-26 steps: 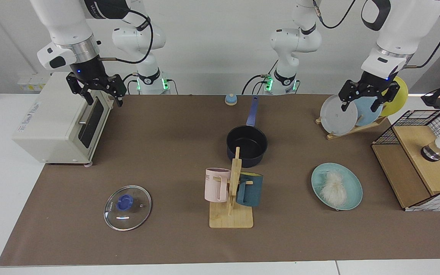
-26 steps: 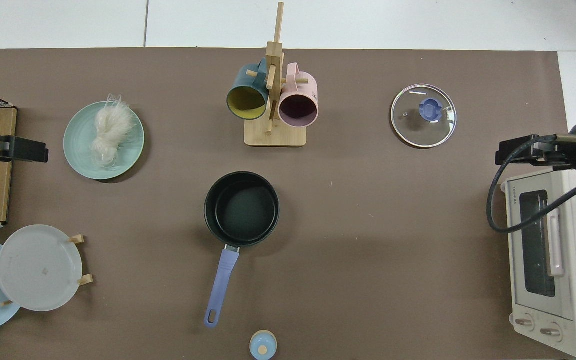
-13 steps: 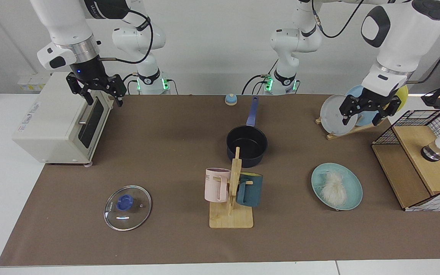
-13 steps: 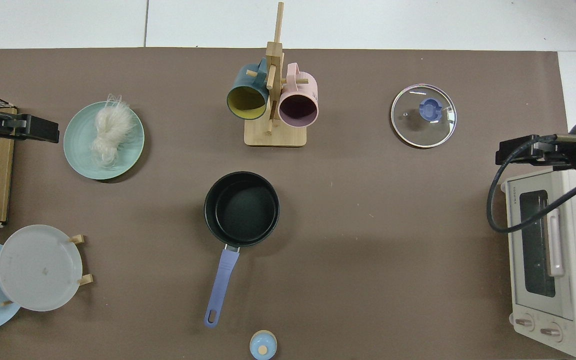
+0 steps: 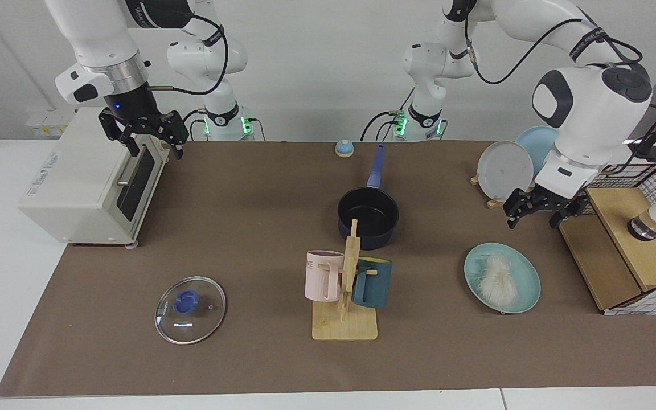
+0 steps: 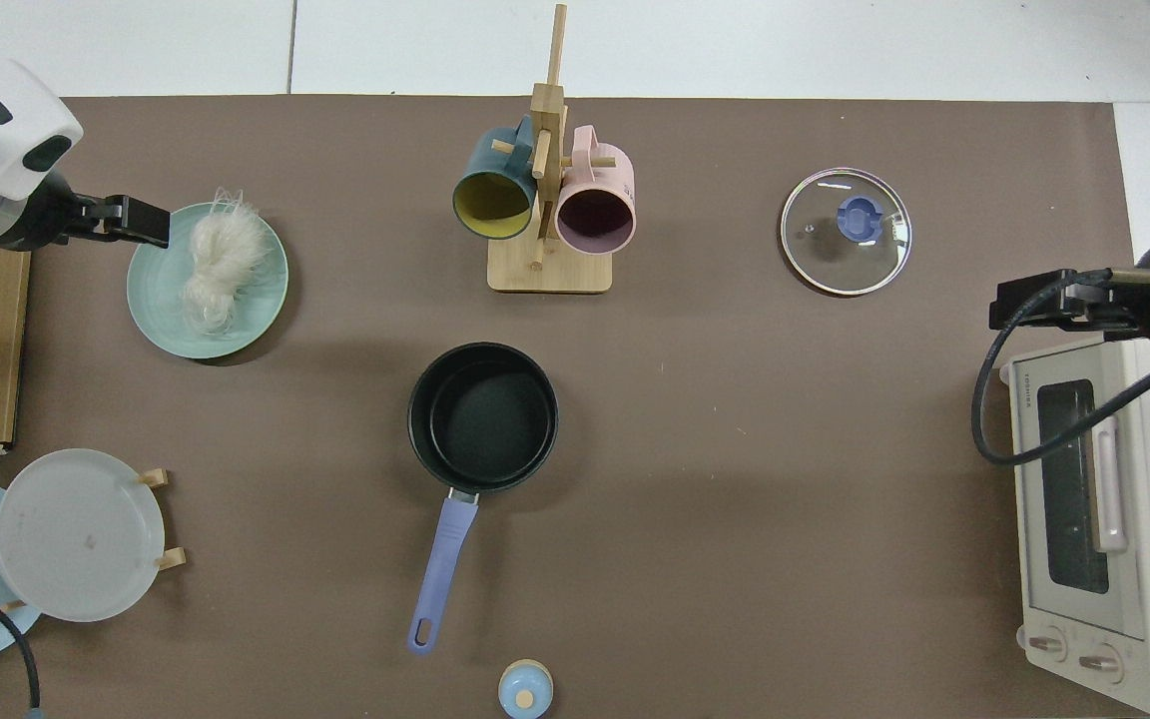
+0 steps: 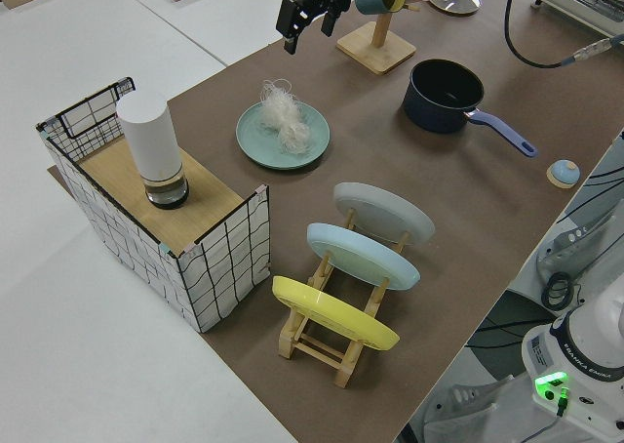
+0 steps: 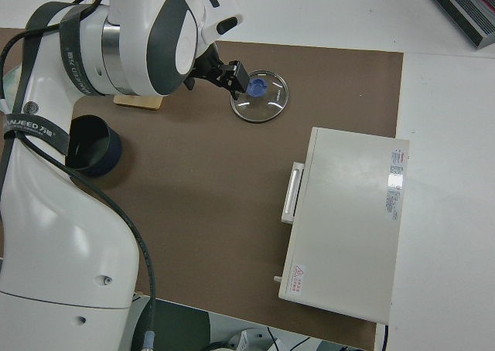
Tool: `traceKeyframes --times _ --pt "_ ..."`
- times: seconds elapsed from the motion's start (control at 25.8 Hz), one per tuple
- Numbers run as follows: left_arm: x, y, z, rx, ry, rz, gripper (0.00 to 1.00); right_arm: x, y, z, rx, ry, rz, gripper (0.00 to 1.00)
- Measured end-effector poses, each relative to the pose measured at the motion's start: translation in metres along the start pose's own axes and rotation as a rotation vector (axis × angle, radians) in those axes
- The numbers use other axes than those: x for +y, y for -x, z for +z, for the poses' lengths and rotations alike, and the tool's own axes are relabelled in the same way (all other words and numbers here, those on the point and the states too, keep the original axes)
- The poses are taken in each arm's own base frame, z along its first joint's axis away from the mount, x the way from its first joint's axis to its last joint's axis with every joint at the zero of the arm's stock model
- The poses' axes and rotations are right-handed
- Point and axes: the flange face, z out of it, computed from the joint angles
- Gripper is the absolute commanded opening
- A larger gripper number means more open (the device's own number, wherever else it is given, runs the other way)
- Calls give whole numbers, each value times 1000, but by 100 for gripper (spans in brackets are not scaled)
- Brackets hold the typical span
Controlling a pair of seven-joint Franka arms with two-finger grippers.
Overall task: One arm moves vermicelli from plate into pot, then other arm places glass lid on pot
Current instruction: 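Reach the left gripper down to the vermicelli on the blue plate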
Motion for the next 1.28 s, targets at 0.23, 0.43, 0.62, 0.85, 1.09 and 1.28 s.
traceKeyframes --times 0.23,0.43,0.62,0.85,1.09,1.28 --pt "2 -12 33 10 -2 0 100 0 0 0 0 0 0 100" --pt "2 -23 78 25 3 -11 100 0 0 0 0 0 0 100" --pt "2 -30 128 29 15 -25 100 0 0 0 0 0 0 100" --pt "6 -33 162 27 23 -48 100 0 0 0 0 0 0 100" --pt "14 -32 172 17 33 -55 100 0 0 0 0 0 0 100" --pt "17 -26 188 6 35 -55 100 0 0 0 0 0 0 100"
